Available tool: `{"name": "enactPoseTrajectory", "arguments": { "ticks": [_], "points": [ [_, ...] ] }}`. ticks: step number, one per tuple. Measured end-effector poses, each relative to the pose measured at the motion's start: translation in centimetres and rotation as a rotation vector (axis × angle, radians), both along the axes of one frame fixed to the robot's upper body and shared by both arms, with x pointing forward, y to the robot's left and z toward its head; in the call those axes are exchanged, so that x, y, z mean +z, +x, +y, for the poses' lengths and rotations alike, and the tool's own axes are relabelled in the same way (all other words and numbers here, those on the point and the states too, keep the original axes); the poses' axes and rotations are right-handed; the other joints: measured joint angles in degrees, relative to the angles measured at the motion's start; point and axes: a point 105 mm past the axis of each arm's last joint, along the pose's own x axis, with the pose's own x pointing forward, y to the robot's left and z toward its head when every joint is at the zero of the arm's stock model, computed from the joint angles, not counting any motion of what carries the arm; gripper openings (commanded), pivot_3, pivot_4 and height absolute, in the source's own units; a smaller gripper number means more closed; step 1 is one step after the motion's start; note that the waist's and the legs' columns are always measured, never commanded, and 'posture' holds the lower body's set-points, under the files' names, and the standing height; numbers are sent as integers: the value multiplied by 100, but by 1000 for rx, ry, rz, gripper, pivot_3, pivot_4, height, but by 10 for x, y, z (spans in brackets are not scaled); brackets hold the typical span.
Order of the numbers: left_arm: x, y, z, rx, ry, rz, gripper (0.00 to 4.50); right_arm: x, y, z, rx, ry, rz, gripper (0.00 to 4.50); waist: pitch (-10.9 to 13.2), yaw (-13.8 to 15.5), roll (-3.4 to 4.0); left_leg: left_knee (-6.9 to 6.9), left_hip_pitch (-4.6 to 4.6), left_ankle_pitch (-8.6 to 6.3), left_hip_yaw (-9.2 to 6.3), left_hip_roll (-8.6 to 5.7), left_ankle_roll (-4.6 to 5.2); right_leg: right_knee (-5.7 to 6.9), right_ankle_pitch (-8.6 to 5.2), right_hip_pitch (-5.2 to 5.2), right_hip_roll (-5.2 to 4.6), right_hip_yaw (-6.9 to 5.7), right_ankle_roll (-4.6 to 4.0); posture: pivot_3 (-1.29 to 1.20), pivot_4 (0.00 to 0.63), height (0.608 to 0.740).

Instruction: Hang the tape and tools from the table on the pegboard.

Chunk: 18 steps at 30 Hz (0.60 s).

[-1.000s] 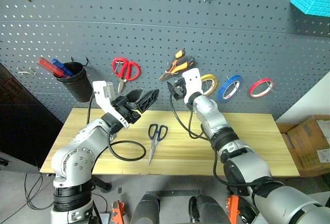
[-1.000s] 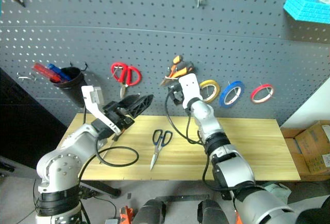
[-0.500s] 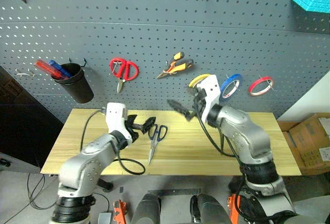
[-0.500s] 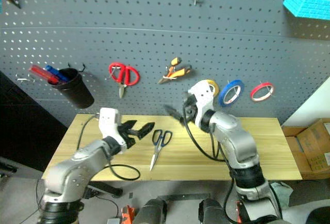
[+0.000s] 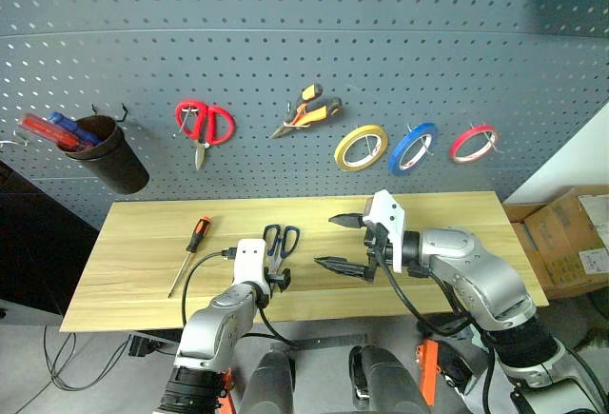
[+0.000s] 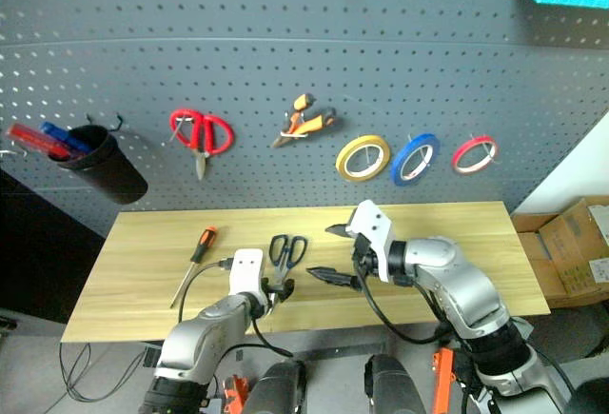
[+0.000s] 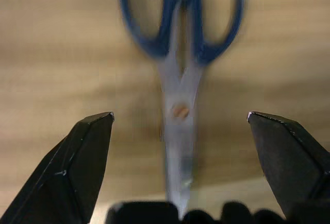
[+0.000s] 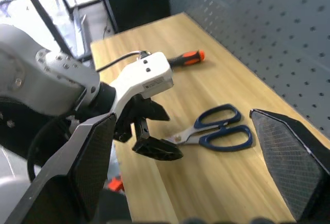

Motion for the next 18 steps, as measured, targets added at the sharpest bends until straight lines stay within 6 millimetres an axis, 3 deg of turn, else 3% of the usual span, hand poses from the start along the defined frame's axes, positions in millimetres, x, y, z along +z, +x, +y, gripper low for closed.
{"name": "enactPoseTrajectory", "arguments": {
  "ticks": [7, 12, 18],
  "points": [
    [2, 2, -1, -16, 26, 9, 4500, -2, -1, 0, 51, -28, -43, 4471, 85, -16, 21, -1, 4, -3, 1, -3, -3, 1, -6, 1, -6, 1, 7, 89, 278, 740],
    [3, 3, 3, -36, 51, 20, 3017, 1, 0, 1, 51, -24, -55, 4500, 108, -42, 21, -2, 2, -4, 1, -4, -5, -2, -8, 1, -6, 0, 10, 80, 280, 740],
    [4, 4, 0, -67, 49, 23, 925, 1, 2, 1, 39, -19, -55, 4500, 116, -45, 21, -2, -1, -14, 2, -8, -21, -4, -17, 0, -14, 2, 26, 73, 276, 740]
  ]
}}
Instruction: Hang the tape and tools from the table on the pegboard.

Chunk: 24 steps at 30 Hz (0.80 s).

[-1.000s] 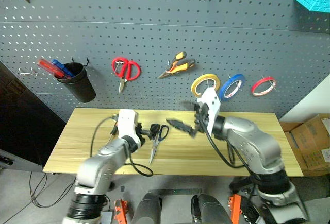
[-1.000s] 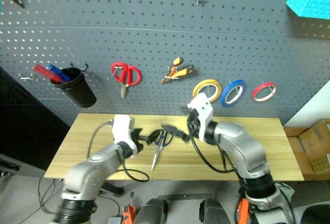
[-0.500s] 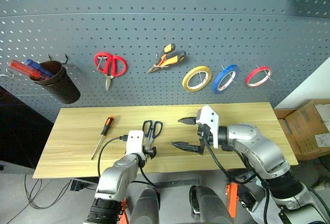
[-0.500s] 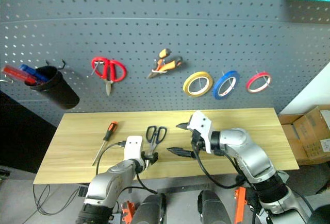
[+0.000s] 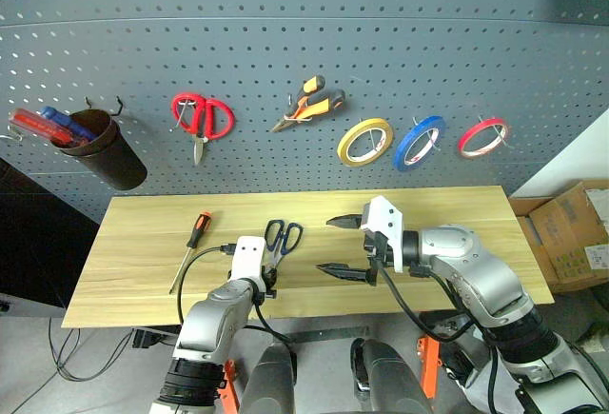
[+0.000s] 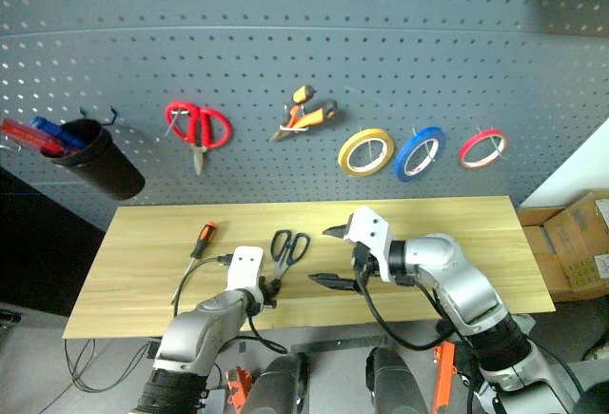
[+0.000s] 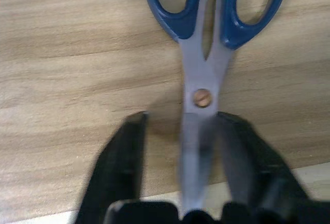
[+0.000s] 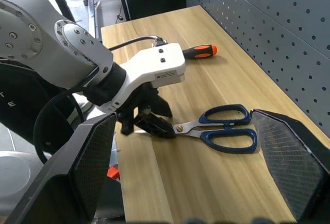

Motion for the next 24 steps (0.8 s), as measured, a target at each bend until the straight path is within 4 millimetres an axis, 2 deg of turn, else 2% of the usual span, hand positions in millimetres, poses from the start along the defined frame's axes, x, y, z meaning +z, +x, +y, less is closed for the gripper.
{"name": "enactPoseTrajectory", "arguments": {
  "ticks": [1, 2, 12, 15, 17, 18, 20, 24],
  "points": [
    [1, 0, -1, -3, -1, -4, 579, 0, 0, 0, -3, 0, -1, 4500, 0, 0, 0, 0, 0, -1, 0, 0, -1, 0, -2, 0, 0, 0, 2, 72, 275, 740],
    [1, 1, -1, -4, 1, -3, 476, 1, 1, 0, -4, 0, -3, 4500, 0, -2, 0, 0, 0, -2, -1, 0, -2, 1, -3, 0, 0, -1, 4, 72, 274, 740],
    [3, 5, 0, -10, 7, -28, 476, 5, 4, -1, -19, 8, -19, 4500, 0, -6, 0, 0, -4, -4, -3, 1, -4, 0, -4, -3, 0, -3, 5, 99, 230, 740],
    [8, 6, 8, -25, 29, -83, 476, 13, 7, -1, -49, 54, -25, 4500, 1, 0, -2, 1, -49, -3, -10, 6, -5, 4, -2, -43, 1, -9, 6, 114, 229, 740],
    [25, 10, 15, -45, 53, -170, 476, 21, 9, 1, -77, 94, -36, 4500, 2, 1, -7, 3, -96, -1, -13, 8, -6, 18, 1, -100, 2, -8, 7, 130, 229, 740],
    [43, 15, 19, -54, 68, -252, 476, 27, 9, 3, -88, 126, -38, 4500, 2, 13, -8, 1, -97, -1, -20, 11, -8, 18, 1, -101, 1, -8, 7, 138, 221, 740],
    [63, 19, 26, -49, 83, -348, 476, 33, 9, 6, -95, 168, -38, 4500, 2, 27, -8, 0, -97, -4, -23, 13, -11, 14, 1, -101, -3, -8, 7, 162, 199, 740],
    [107, 8, 47, -55, 180, -579, 476, 55, 3, 10, -122, 331, -30, 4500, -10, 68, -12, -2, -95, -12, -29, 17, -23, 12, 2, -100, -20, -8, 3, 205, 155, 740]
  ]
}}
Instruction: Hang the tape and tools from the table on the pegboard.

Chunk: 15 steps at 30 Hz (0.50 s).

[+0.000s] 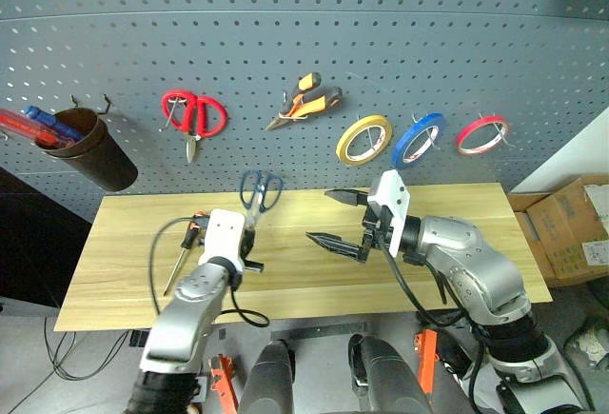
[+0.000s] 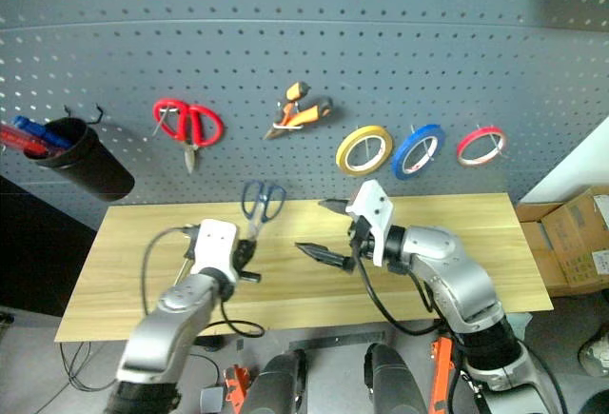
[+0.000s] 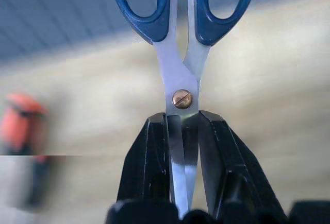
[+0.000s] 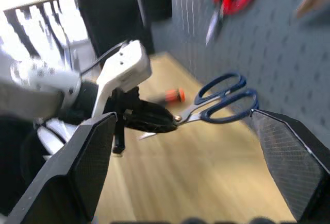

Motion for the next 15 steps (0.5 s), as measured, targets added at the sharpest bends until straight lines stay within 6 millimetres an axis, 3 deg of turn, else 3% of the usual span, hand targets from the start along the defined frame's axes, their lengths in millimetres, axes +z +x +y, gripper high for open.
{"name": "enactPoseTrajectory", "arguments": {
  "ticks": [3, 8, 11, 15],
  "points": [
    [11, -15, 9, 13, 66, -94, 476, 7, -3, 0, -14, 96, 37, 4500, -23, 46, -7, 0, -3, -1, 1, -6, -1, -4, 14, 1, -12, -1, -23, 219, 135, 740],
    [-5, -46, 16, 59, 98, -93, 476, 10, -5, -2, -12, 150, 77, 4500, -140, 119, -48, 3, 0, -2, 27, -15, 3, -10, 7, 2, -13, -1, -12, 243, 101, 740],
    [-5, -60, 16, 79, 112, -121, 476, 11, -5, -3, -9, 163, 79, 4500, -223, 186, -60, 6, 9, 1, 32, -12, 6, -6, -1, 10, 6, -1, 0, 249, 93, 740],
    [8, -61, 16, 98, 136, -204, 476, 16, -4, -2, -8, 180, 64, 4500, -327, 280, -60, 13, 23, 7, 36, -8, 15, -3, 8, 23, 22, -1, -13, 258, 80, 740]
  ]
}}
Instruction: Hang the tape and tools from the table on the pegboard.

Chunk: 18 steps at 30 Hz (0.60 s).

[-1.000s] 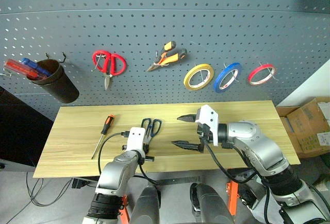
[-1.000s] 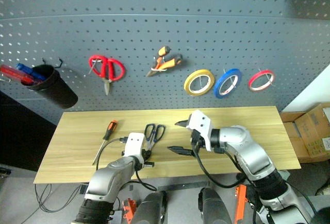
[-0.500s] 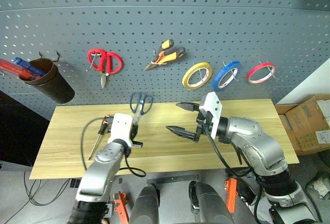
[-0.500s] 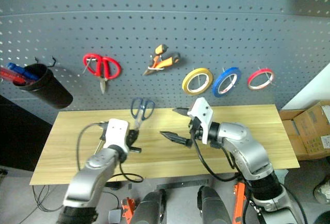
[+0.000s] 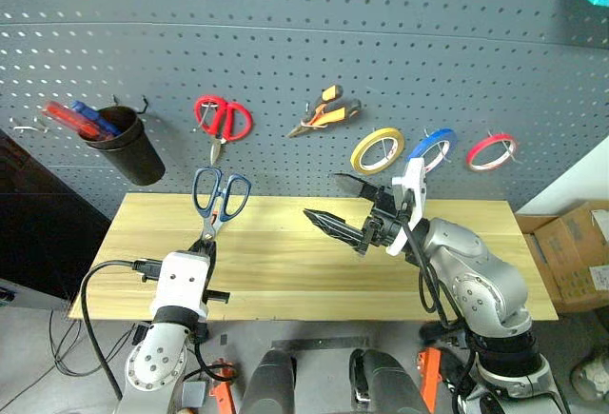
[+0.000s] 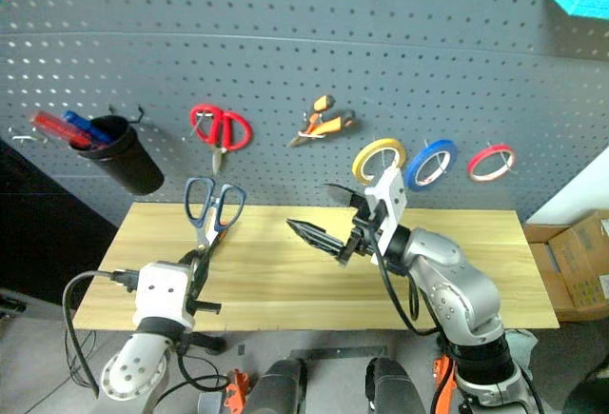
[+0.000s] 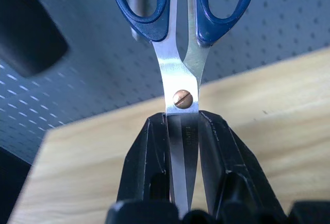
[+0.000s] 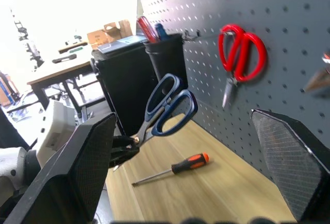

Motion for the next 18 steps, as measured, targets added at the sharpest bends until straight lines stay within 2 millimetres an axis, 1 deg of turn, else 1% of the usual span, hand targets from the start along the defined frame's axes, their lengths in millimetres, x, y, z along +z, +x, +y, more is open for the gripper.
{"name": "enactPoseTrajectory", "arguments": {
  "ticks": [4, 7, 12, 15, 18],
  "points": [
    [29, 14, 4, 12, 55, -143, 476, 11, 1, 4, 12, 48, -39, 4500, -100, 37, -3, 4, 5, 7, 7, 3, 9, 2, 13, 6, 7, 1, -5, 257, 70, 740],
    [38, 26, 9, 19, 67, -184, 476, 12, 1, 6, 19, 62, -42, 4500, -183, 35, -6, 3, 17, 7, 16, 3, 9, 2, 14, 18, 8, 9, -4, 251, 64, 740],
    [34, 42, 18, 21, 63, -164, 476, 13, 3, 7, 17, 65, -40, 4500, -226, 32, -12, 3, 47, 7, 17, 5, 9, 5, 15, 45, 10, 9, -4, 236, 59, 740],
    [29, 47, 19, 7, 45, -150, 476, 15, 4, 7, 13, 64, -50, 4500, -249, 27, -11, 0, 87, 6, 19, 6, 9, 1, 14, 83, 11, 11, -5, 228, 58, 740],
    [22, 50, 21, -7, 24, -122, 476, 15, 6, 6, -4, 65, -50, 4500, -275, 24, -9, 0, 96, 6, 20, 7, 9, 3, 13, 90, 11, 11, -6, 222, 58, 740]
  ]
}}
